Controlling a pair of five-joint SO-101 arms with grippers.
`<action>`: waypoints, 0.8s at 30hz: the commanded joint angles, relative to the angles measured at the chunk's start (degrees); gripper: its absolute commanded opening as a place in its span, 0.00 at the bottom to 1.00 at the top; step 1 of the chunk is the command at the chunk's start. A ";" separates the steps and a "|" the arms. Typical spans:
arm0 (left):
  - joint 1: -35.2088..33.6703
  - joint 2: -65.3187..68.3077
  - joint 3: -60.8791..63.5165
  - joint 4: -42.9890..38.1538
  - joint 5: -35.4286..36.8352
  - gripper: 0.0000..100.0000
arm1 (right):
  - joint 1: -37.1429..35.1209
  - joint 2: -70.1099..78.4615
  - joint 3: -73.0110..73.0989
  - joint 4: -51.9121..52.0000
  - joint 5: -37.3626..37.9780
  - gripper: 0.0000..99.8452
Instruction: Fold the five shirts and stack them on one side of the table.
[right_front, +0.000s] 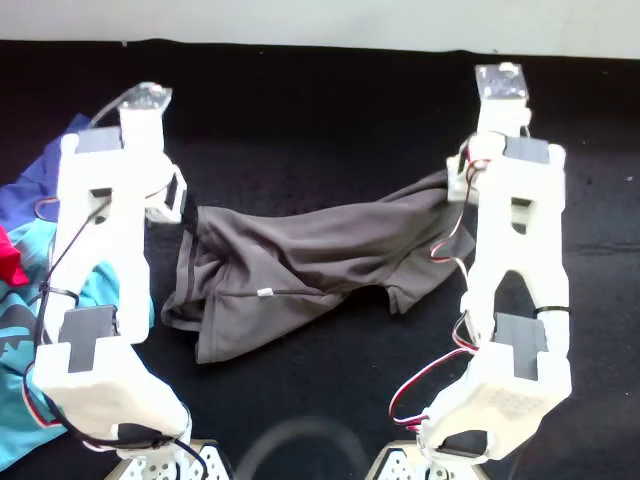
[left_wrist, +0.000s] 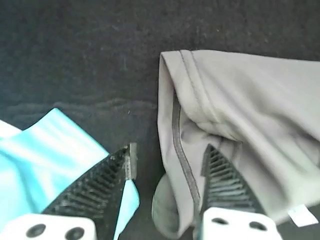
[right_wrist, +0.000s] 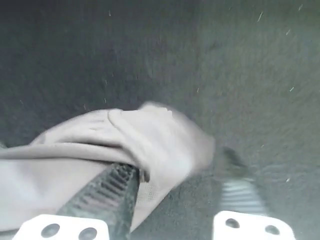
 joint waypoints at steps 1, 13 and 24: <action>1.89 -0.84 -8.75 11.08 0.35 0.24 | 0.57 -1.89 -6.81 5.23 0.26 0.30; 14.64 -0.48 2.15 18.02 -4.57 0.24 | 0.31 -6.81 -9.98 11.03 0.26 0.30; 16.40 -0.48 20.88 -4.31 -4.66 0.24 | 0.22 -12.44 -9.98 16.40 0.18 0.30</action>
